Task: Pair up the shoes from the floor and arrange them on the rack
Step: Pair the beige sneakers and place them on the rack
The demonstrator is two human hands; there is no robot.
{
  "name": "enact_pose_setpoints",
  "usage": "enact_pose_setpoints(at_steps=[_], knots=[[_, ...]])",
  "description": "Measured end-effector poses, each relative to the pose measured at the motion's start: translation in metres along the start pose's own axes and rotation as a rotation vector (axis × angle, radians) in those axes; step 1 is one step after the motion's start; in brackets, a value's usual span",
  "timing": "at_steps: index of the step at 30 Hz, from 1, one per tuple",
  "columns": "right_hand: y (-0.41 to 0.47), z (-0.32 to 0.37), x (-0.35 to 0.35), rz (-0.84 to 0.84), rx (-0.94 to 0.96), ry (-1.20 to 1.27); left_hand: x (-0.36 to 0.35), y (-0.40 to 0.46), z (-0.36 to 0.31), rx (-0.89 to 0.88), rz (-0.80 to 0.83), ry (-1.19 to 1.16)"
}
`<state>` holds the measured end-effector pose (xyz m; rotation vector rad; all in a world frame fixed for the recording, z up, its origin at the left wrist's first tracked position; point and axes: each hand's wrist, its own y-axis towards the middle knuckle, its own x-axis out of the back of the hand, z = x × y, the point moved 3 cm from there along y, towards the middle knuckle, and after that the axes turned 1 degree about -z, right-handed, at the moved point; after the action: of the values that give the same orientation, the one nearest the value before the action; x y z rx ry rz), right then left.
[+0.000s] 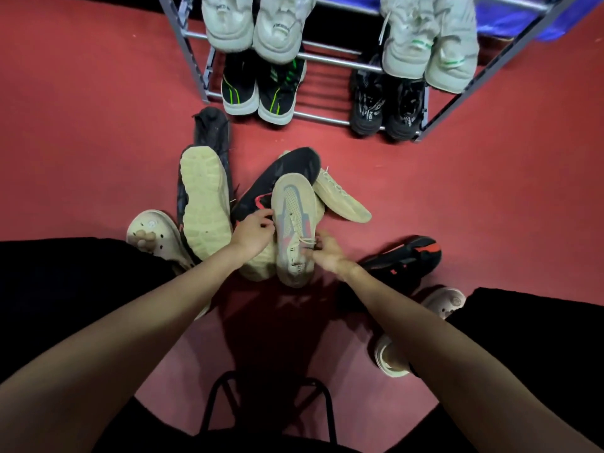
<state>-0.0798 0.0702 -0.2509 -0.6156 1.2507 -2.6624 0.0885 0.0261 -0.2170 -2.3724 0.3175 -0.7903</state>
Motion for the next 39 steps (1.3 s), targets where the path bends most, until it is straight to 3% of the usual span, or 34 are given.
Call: enact_pose_setpoints(at_steps=[5, 8, 11, 16, 21, 28, 31, 33, 36, 39], knots=[[-0.005, 0.013, 0.009, 0.143, 0.044, -0.019, 0.001, -0.004, 0.002, 0.007, 0.052, -0.043], [-0.011, 0.027, 0.018, 0.109, 0.130, -0.009, 0.008, -0.004, 0.000, 0.000, 0.038, -0.069], [-0.019, 0.042, 0.030, -0.032, 0.217, -0.005, 0.020, -0.004, -0.004, 0.024, -0.103, -0.025], [-0.031, 0.061, 0.055, -0.213, 0.273, -0.130, 0.055, -0.004, 0.004, 0.241, -0.456, 0.402], [-0.036, 0.050, 0.079, -0.322, 0.201, -0.287, 0.071, 0.018, 0.028, 0.474, -0.317, 0.221], [-0.041, 0.043, 0.074, -0.305, 0.156, -0.146, 0.069, 0.028, 0.039, 0.432, -0.362, 0.247], [-0.040, 0.046, 0.066, -0.282, 0.157, -0.039, 0.081, 0.030, 0.036, 0.431, -0.393, 0.077], [-0.040, 0.046, 0.062, -0.279, 0.149, 0.045, 0.094, 0.026, 0.024, 0.392, -0.416, -0.287], [-0.040, 0.044, 0.060, -0.294, 0.147, 0.168, 0.107, 0.019, -0.003, 0.306, -0.151, -0.905], [-0.044, 0.047, 0.063, -0.333, 0.155, 0.226, 0.121, 0.019, -0.014, 0.174, 0.015, -1.067]])
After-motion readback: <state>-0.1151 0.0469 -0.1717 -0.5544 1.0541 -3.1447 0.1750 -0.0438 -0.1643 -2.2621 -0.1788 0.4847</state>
